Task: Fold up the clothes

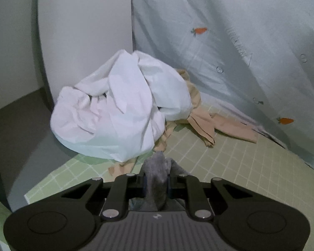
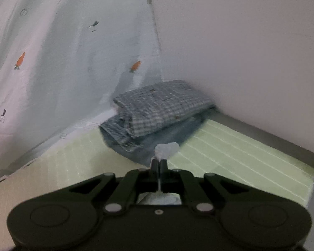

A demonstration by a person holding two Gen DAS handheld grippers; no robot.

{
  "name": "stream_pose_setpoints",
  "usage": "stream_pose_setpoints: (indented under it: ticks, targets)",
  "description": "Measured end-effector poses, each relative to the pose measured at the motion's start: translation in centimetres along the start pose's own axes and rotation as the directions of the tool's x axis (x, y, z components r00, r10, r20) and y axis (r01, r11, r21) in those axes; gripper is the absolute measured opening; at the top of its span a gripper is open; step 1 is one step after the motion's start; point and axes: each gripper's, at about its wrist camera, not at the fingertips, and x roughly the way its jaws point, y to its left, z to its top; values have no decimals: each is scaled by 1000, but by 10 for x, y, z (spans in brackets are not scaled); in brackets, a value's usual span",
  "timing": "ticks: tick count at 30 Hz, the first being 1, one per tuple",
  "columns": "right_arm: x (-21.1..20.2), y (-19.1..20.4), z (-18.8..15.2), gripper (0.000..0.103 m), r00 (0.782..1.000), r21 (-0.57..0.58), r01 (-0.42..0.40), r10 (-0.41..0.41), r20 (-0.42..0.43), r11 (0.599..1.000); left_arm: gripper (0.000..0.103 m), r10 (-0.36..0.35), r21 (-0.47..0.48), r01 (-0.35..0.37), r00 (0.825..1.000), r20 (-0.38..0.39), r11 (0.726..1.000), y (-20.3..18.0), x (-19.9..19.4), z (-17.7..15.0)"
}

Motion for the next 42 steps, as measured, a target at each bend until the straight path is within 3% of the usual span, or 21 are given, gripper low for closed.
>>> stream_pose_setpoints:
  ticks: [4,6,10,12,14,17,19,23,29,40,41,42]
  targets:
    - [-18,-27,-25,1,998,22,50,-50,-35,998,19,30,22,-30,999,-30,999,18,-10,-20]
    - [-20,-39,-43,1,993,29,81,-78,-83,996,19,49,-7,-50,994,-97,999,29,-1,-36]
    - [-11,-55,-79,2,972,21,130,-124,-198,991,20,88,-54,-101,975,-204,993,48,12,-71]
    - [-9,-61,-90,2,963,41,147,-133,-235,988,26,120,-42,-133,963,-240,990,52,14,-84]
    - [-9,-66,-96,3,955,63,155,-133,-264,986,27,136,-20,-145,960,-246,989,54,11,-89]
    - [-14,-69,-99,9,950,68,161,-136,-280,985,39,149,1,-153,961,-233,988,53,4,-90]
    - [-21,-69,-100,27,954,70,170,-146,-263,983,47,161,31,-158,966,-202,987,47,-4,-87]
    - [-28,-73,-95,34,962,102,168,-141,-235,980,66,188,72,-179,972,-138,981,31,-15,-76]
    - [-21,-83,-97,38,964,164,149,-106,-244,975,67,144,84,-135,983,-117,987,7,-22,-72]
    - [25,-93,-95,44,958,115,139,-104,-268,984,70,56,202,-22,985,-163,979,-62,-32,-103]
    - [28,-93,-94,44,957,109,135,-101,-270,985,70,53,209,-18,985,-166,978,-67,-33,-105]
    - [30,-94,-94,33,959,105,117,-85,-271,988,70,50,216,-13,985,-168,976,-72,-34,-108]
